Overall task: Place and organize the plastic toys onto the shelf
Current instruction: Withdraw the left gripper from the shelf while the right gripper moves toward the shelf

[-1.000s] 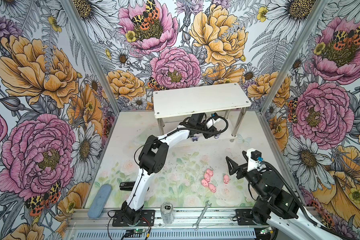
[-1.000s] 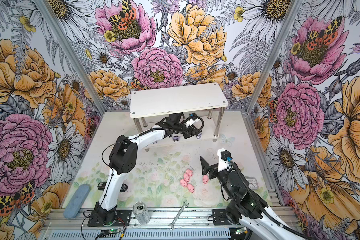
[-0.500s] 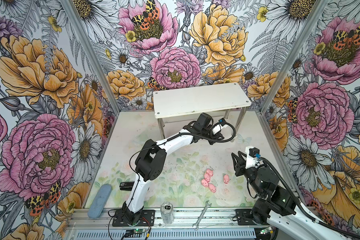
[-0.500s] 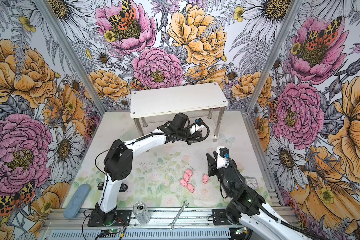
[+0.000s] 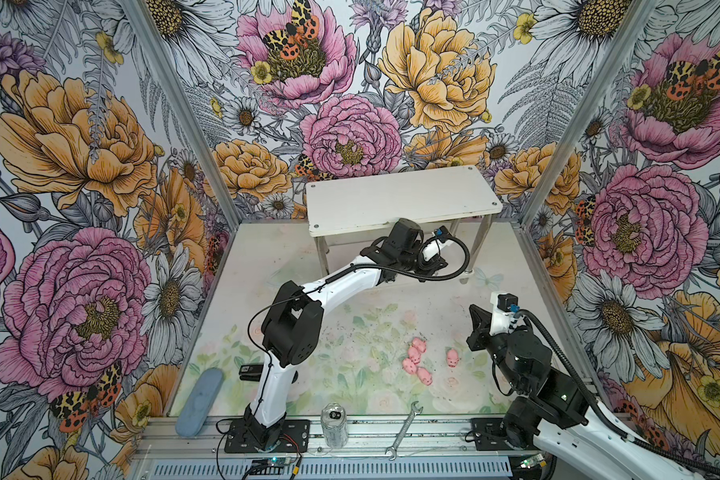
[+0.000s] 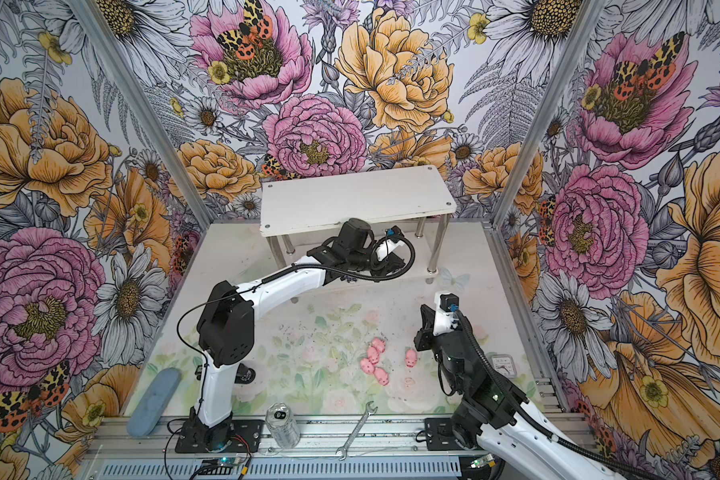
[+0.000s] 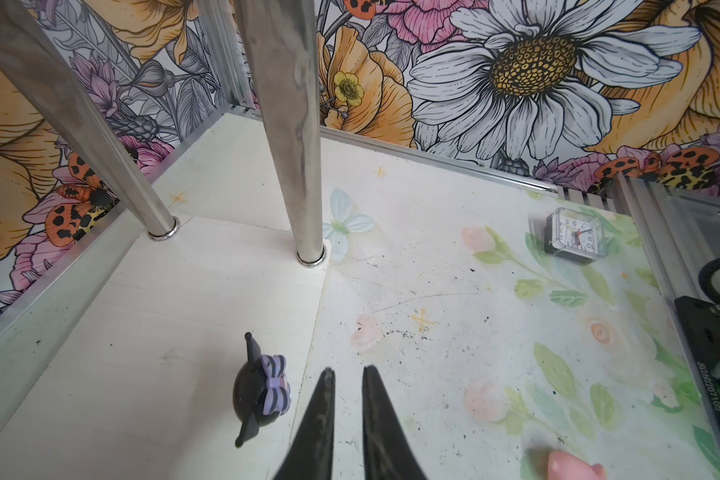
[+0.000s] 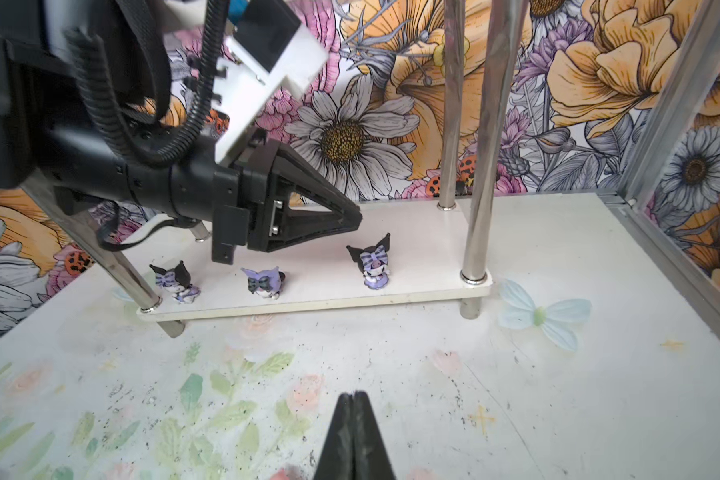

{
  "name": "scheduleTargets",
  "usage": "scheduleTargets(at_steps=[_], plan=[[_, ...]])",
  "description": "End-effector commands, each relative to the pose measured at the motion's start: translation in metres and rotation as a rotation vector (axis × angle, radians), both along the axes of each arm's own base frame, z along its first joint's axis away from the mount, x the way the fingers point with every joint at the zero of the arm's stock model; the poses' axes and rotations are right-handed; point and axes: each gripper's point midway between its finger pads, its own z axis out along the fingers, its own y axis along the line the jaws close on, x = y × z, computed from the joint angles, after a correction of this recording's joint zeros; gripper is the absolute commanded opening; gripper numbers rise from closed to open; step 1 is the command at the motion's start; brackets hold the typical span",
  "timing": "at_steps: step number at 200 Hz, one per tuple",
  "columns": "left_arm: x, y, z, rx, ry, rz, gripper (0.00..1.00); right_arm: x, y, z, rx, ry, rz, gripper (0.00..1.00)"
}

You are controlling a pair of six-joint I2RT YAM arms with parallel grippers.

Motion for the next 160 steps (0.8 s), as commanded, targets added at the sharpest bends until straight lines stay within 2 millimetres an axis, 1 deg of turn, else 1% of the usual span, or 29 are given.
scheduleTargets(at_steps=[1, 18, 36, 50, 54, 55, 56, 59, 80, 107, 142, 160], plan=[[-0.015, 0.002, 0.024, -0.025, -0.030, 0.010, 0.15, 0.007, 0.001, 0.006, 0.019, 0.030, -0.021, 0.00], [-0.028, 0.002, 0.027, -0.031, -0.037, 0.006, 0.14, 0.014, 0.005, 0.004, 0.017, 0.062, -0.014, 0.00], [-0.041, 0.005, 0.037, -0.058, -0.047, 0.018, 0.14, 0.022, 0.008, 0.001, 0.028, 0.097, -0.005, 0.00], [-0.050, 0.010, 0.046, -0.075, -0.060, 0.038, 0.14, 0.029, 0.015, 0.000, 0.057, 0.126, 0.029, 0.00], [-0.051, 0.010, 0.041, -0.069, -0.055, 0.046, 0.14, 0.032, 0.017, 0.001, 0.068, 0.132, 0.038, 0.00], [-0.053, 0.012, 0.050, -0.081, -0.066, 0.049, 0.14, 0.032, 0.017, 0.000, 0.070, 0.135, 0.039, 0.00], [-0.055, 0.014, 0.055, -0.089, -0.072, 0.050, 0.14, 0.033, 0.017, 0.001, 0.072, 0.136, 0.040, 0.00], [-0.057, 0.016, 0.060, -0.097, -0.081, 0.059, 0.14, 0.035, 0.018, 0.000, 0.081, 0.143, 0.047, 0.00], [-0.071, 0.028, 0.073, -0.121, -0.105, 0.104, 0.13, 0.048, 0.024, 0.000, 0.121, 0.181, 0.077, 0.00], [-0.087, 0.047, 0.081, -0.137, -0.130, 0.178, 0.13, 0.068, 0.028, -0.008, 0.166, 0.225, 0.095, 0.00], [-0.114, 0.070, 0.088, -0.149, -0.162, 0.249, 0.13, 0.097, 0.033, -0.019, 0.265, 0.252, 0.119, 0.00], [-0.126, 0.085, 0.094, -0.168, -0.165, 0.280, 0.13, 0.111, 0.038, -0.024, 0.303, 0.276, 0.143, 0.00]])
